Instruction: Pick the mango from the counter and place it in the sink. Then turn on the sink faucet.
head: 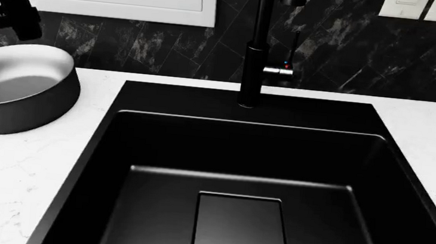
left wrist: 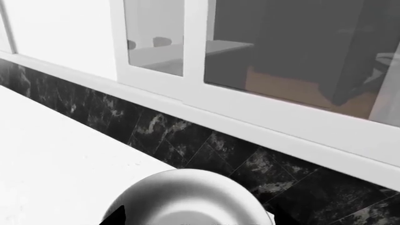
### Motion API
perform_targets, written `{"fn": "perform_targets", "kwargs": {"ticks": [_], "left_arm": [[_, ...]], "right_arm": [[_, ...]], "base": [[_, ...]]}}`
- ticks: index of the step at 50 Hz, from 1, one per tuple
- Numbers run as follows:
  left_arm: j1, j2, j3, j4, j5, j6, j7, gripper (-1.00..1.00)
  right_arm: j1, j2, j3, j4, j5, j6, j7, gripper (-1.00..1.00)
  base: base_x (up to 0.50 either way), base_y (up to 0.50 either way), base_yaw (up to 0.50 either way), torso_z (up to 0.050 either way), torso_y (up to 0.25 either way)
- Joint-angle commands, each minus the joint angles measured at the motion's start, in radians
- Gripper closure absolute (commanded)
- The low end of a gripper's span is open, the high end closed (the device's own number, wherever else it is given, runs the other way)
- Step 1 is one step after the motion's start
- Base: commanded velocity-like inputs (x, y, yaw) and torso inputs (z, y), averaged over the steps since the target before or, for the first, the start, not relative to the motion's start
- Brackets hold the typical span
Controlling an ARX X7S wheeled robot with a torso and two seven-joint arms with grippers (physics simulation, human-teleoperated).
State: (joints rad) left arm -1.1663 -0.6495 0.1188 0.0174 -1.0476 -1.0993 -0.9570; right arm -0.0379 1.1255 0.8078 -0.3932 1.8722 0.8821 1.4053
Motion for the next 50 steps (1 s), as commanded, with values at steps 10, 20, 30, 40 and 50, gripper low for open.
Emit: {"fn": "perform_targets", "kwargs": {"ticks": [10, 20, 30, 40, 50], "left_arm": [[0.012, -0.003, 0.003, -0.009, 0.007, 0.015, 0.009, -1.0], [0.012, -0.004, 0.004, -0.009, 0.006, 0.016, 0.008, -1.0], [0.041, -0.007, 0.002, -0.026, 0.014, 0.042, 0.029, -1.0], [0.04, -0.007, 0.003, -0.026, 0.013, 0.043, 0.029, -1.0], [0.037, -0.007, 0.006, -0.026, 0.012, 0.041, 0.029, -1.0]], "right_arm": [[-0.019, -0.042, 0.012, 0.012, -0.075, -0.007, -0.047, -1.0], [-0.02, -0.041, 0.012, 0.011, -0.074, -0.008, -0.047, -1.0], [0.082, -0.089, -0.2, 0.032, -0.299, -0.101, -0.272, -1.0], [0.082, -0.09, -0.2, 0.032, -0.299, -0.1, -0.272, -1.0], [0.152, -0.066, -0.27, 0.077, -0.315, -0.115, -0.245, -1.0]], "base": [[0.0, 0.0, 0.0, 0.0, 0.0], [0.0, 0.0, 0.0, 0.0, 0.0], [0.0, 0.0, 0.0, 0.0, 0.0], [0.0, 0.0, 0.0, 0.0, 0.0], [0.0, 0.0, 0.0, 0.0, 0.0]]}}
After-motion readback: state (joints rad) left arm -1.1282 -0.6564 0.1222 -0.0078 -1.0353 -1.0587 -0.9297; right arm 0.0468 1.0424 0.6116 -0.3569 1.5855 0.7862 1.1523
